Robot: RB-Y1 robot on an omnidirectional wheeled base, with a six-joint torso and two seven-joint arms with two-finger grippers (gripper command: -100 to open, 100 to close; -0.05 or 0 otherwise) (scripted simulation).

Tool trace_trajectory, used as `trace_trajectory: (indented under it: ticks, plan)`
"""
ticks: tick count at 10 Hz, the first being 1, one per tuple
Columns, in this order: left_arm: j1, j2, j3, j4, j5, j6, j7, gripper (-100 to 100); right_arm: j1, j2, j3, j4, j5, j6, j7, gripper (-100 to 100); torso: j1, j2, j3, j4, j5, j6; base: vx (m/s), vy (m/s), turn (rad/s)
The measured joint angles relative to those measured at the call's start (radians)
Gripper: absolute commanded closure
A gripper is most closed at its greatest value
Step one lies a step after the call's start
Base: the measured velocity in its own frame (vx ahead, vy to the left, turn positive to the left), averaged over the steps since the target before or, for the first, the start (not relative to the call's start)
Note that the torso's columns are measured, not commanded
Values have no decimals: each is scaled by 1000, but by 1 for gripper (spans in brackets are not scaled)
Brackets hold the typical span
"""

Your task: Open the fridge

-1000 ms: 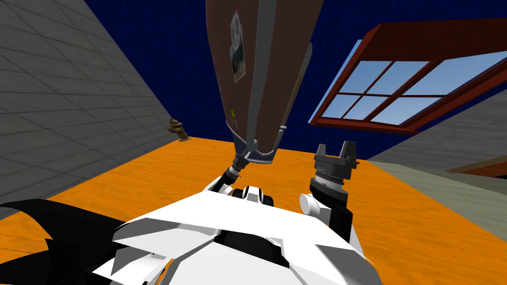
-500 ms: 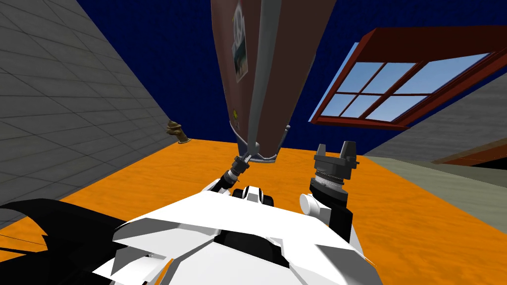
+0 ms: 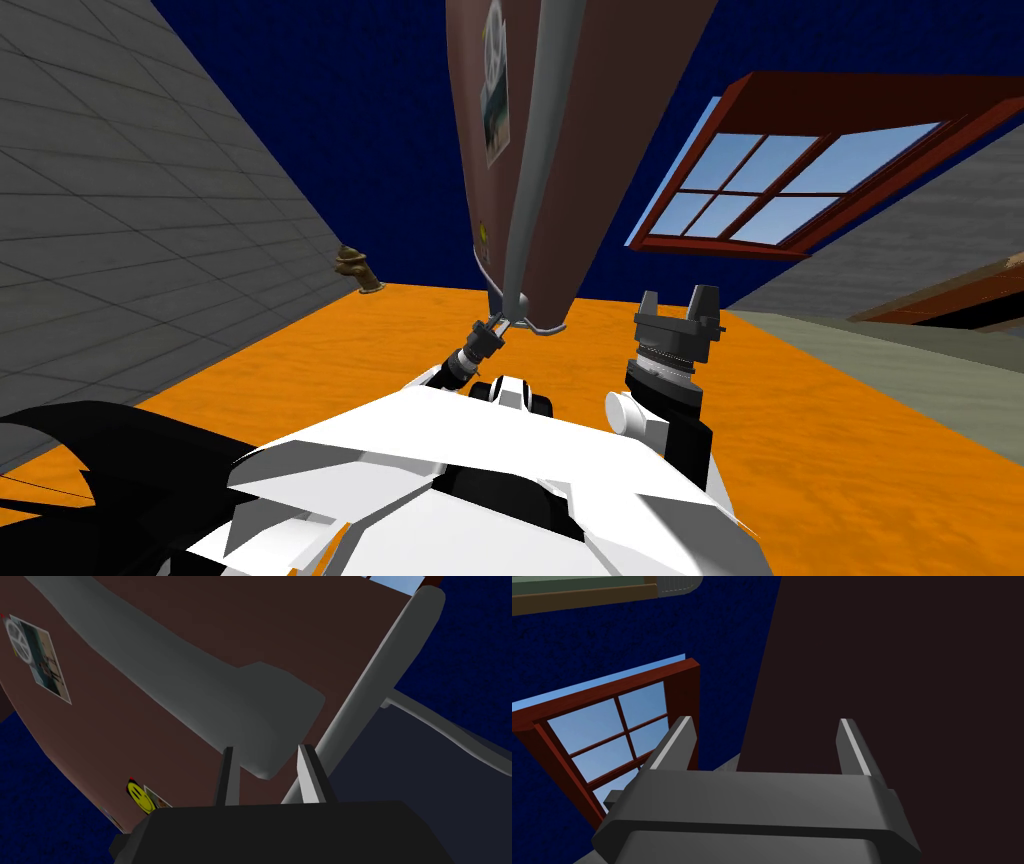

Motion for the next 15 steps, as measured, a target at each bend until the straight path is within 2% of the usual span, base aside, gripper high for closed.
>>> trace_trajectory:
  ticks: [1, 3, 7, 10, 13, 14, 15]
  plan:
    - [1, 12, -8, -12, -2, -3, 7, -100, 0, 0, 0, 0, 0, 0, 0, 0, 0, 2, 1, 0, 0, 1, -23, 103, 62]
    - [11, 35, -3, -73, 2, 32, 16, -100, 0, 0, 0, 0, 0, 0, 0, 0, -15, 4, 5, -5, -4, 3, 36, -54, 87]
    - [28, 86, 10, -160, 14, 97, 39, -100, 0, 0, 0, 0, 0, 0, 0, 0, 0, 10, 8, 0, 0, 2, 21, -50, 48]
    - [33, 110, 13, -206, 19, 152, 50, -100, 0, 0, 0, 0, 0, 0, 0, 0, 0, 12, 6, 5, 0, 1, 5, -6, 21]
    - [53, 131, 15, -241, 20, 174, 54, -100, 0, 0, 0, 0, 0, 0, 0, 0, -2, 14, 6, 8, -1, 2, 7, -9, 22]
    - [54, 132, 15, -240, 20, 176, 54, 0, 0, 0, 0, 0, 0, 0, 0, 0, -4, 13, 8, 3, -1, 3, 0, 0, 0]
    - [55, 132, 15, -238, 21, 178, 54, 0, 0, 0, 0, 0, 0, 0, 0, 0, -5, 12, 9, -1, -2, 3, 0, 0, 0]
